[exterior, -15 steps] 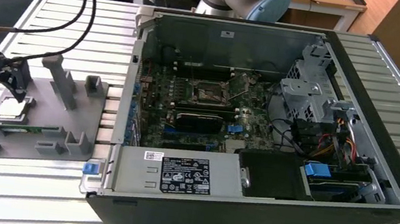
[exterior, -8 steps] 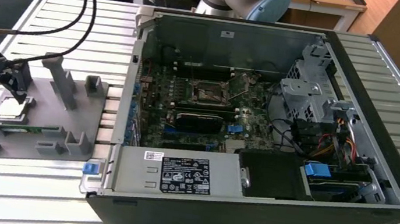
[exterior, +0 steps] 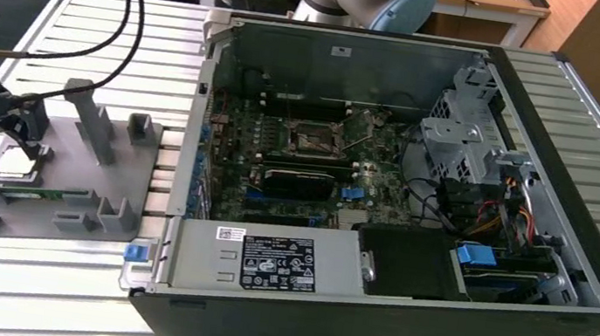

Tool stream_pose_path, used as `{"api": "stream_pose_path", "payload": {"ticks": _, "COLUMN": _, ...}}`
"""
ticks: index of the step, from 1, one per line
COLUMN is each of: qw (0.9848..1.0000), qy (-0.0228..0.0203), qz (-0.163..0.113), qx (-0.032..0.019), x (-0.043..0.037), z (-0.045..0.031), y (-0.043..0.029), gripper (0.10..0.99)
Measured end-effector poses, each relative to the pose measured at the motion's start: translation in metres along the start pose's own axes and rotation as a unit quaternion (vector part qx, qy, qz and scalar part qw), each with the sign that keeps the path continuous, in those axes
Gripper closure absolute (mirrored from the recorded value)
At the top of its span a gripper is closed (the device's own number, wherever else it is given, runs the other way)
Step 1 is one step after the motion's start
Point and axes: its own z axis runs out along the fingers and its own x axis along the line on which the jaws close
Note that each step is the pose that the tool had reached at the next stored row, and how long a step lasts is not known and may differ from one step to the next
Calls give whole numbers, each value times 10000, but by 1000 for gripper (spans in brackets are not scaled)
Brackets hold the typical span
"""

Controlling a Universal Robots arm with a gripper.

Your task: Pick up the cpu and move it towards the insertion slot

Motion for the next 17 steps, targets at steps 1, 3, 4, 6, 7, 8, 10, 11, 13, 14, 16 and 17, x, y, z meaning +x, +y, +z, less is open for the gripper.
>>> {"api": "stream_pose_path", "payload": {"ticks": 1, "qw": 10000, "qy": 0, "qz": -10, "qx": 0, "x": 2, "z": 11, "y": 0, "gripper": 439}}
{"api": "stream_pose_path", "payload": {"ticks": 3, "qw": 10000, "qy": 1, "qz": -24, "qx": 0, "x": 7, "z": 32, "y": -1, "gripper": 439}}
{"api": "stream_pose_path", "payload": {"ticks": 4, "qw": 10000, "qy": 1, "qz": -28, "qx": 0, "x": 9, "z": 42, "y": -1, "gripper": 439}}
{"api": "stream_pose_path", "payload": {"ticks": 6, "qw": 10000, "qy": 1, "qz": -34, "qx": 0, "x": 15, "z": 61, "y": -2, "gripper": 439}}
{"api": "stream_pose_path", "payload": {"ticks": 7, "qw": 10000, "qy": 1, "qz": -35, "qx": 0, "x": 17, "z": 73, "y": -2, "gripper": 439}}
{"api": "stream_pose_path", "payload": {"ticks": 8, "qw": 10000, "qy": 0, "qz": -35, "qx": 1, "x": 19, "z": 86, "y": -2, "gripper": 439}}
{"api": "stream_pose_path", "payload": {"ticks": 10, "qw": 10000, "qy": 1, "qz": -34, "qx": 4, "x": 26, "z": 112, "y": -2, "gripper": 439}}
{"api": "stream_pose_path", "payload": {"ticks": 11, "qw": 10000, "qy": 2, "qz": -33, "qx": 4, "x": 31, "z": 122, "y": -2, "gripper": 439}}
{"api": "stream_pose_path", "payload": {"ticks": 13, "qw": 10000, "qy": 1, "qz": -23, "qx": 4, "x": 34, "z": 136, "y": 4, "gripper": 439}}
{"api": "stream_pose_path", "payload": {"ticks": 14, "qw": 10000, "qy": 0, "qz": -12, "qx": 4, "x": 35, "z": 140, "y": 9, "gripper": 439}}
{"api": "stream_pose_path", "payload": {"ticks": 16, "qw": 10000, "qy": 0, "qz": 12, "qx": 4, "x": 36, "z": 149, "y": 16, "gripper": 439}}
{"api": "stream_pose_path", "payload": {"ticks": 17, "qw": 10000, "qy": -1, "qz": 18, "qx": 4, "x": 37, "z": 153, "y": 17, "gripper": 439}}
